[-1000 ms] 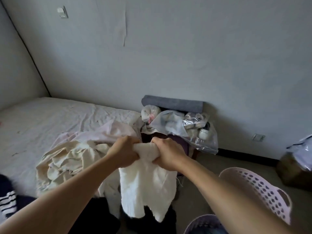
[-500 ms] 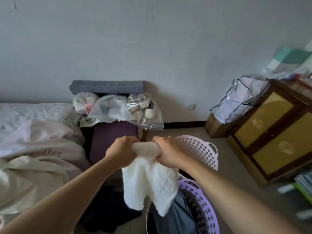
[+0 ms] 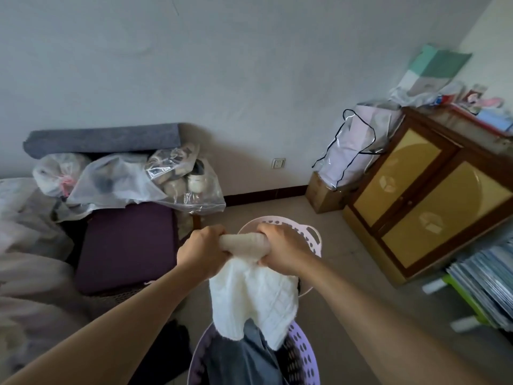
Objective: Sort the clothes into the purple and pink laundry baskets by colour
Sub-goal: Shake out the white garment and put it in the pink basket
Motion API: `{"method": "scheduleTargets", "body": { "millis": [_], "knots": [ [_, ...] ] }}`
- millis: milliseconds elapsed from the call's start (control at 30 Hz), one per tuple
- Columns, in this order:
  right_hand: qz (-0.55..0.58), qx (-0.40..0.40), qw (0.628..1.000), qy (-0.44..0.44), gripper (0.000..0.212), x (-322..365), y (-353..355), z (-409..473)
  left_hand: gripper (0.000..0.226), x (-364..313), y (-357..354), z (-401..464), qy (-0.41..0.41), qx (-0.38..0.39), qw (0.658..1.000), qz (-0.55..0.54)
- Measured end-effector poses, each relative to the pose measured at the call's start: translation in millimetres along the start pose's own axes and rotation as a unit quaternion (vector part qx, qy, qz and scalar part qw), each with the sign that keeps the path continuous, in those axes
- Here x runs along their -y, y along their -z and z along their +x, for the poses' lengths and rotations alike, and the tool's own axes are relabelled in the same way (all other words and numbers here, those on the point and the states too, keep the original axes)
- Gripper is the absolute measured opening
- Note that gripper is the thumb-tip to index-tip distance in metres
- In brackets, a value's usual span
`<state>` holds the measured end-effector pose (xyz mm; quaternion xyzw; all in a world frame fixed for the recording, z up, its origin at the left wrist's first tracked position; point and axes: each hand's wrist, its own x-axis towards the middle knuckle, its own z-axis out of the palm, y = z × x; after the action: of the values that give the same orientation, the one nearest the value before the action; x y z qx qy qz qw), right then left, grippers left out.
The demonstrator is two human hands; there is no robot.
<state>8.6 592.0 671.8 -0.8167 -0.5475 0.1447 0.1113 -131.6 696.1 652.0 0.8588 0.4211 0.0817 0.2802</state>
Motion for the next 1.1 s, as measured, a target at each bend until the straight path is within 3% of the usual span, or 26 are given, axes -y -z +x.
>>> {"method": "scheduleTargets", "body": {
  "millis": [167,567,700,833,1100],
  "knots": [
    [0.002,-0.010,1.000,-0.015,0.046,-73.1,9.6,26.6,0.023,-46.9,-49.8,49.7,0.003,-0.013,1.000,0.004],
    [0.017,-0.087,0.995,-0.050,0.029,-190.0,-12.3,97.2,0.027,-101.0,-134.5,152.2,0.001,-0.039,0.999,0.013],
    [0.014,-0.135,0.990,-0.036,0.032,-213.8,-27.1,115.3,0.033,-100.7,-157.7,179.1,-0.007,-0.012,1.000,-0.020],
    [0.030,-0.095,0.993,-0.060,0.042,-224.1,-49.8,119.6,0.054,-94.3,-176.8,184.5,0.017,0.040,0.999,-0.012],
    [0.054,-0.018,0.994,-0.089,0.050,-212.9,-77.5,107.9,0.054,-79.7,-183.8,161.2,0.097,0.086,0.989,-0.073]
  ]
}}
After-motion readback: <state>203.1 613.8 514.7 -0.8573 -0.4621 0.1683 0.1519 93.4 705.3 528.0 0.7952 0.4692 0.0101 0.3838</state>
